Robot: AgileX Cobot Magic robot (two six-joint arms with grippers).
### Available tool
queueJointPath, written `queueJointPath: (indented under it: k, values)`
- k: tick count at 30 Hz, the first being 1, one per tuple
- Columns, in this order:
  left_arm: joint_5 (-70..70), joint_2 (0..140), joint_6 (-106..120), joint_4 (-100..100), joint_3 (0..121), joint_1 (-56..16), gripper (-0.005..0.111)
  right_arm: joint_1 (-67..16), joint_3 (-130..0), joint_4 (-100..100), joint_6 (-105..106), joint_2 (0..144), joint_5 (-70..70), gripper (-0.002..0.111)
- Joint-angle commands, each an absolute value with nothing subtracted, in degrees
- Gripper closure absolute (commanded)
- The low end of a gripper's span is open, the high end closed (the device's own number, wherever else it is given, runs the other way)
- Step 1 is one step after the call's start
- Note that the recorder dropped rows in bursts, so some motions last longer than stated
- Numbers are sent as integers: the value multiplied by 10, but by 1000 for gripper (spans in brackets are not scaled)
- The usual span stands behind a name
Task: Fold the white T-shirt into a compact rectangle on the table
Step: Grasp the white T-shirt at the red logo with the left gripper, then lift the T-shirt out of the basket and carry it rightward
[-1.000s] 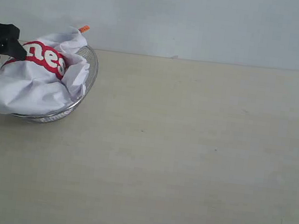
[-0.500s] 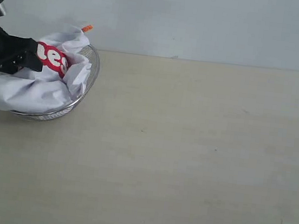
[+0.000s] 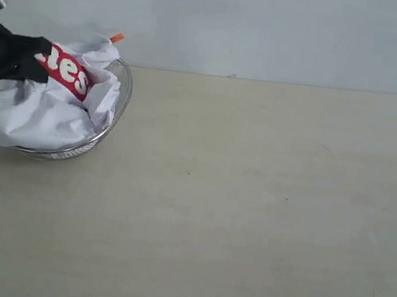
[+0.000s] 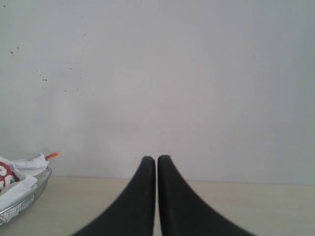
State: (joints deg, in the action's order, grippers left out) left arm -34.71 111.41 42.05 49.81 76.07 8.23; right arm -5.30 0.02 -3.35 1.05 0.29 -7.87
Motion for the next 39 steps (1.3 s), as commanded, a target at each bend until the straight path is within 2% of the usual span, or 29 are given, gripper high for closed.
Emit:
queueJointPath:
  k: [1, 14, 19, 25, 30, 39]
  values:
    - [-381, 1050, 465, 569, 798, 80, 102, -52, 0, -33, 12, 0, -83, 109]
    - [-476, 885, 472, 647, 915, 80, 102, -52, 0, -33, 12, 0, -83, 109]
    - [-580, 817, 469, 739, 983, 80, 102, -52, 0, -33, 12, 0, -83, 109]
    - [-642, 758, 417, 772, 996, 80, 102, -52, 0, -33, 12, 0, -83, 109]
    - [-656, 757, 434, 771, 966, 0, 102, -52, 0, -33, 12, 0, -83, 109]
    - [-506, 758, 478, 732, 832, -134, 102, -52, 0, -33, 12, 0, -83, 109]
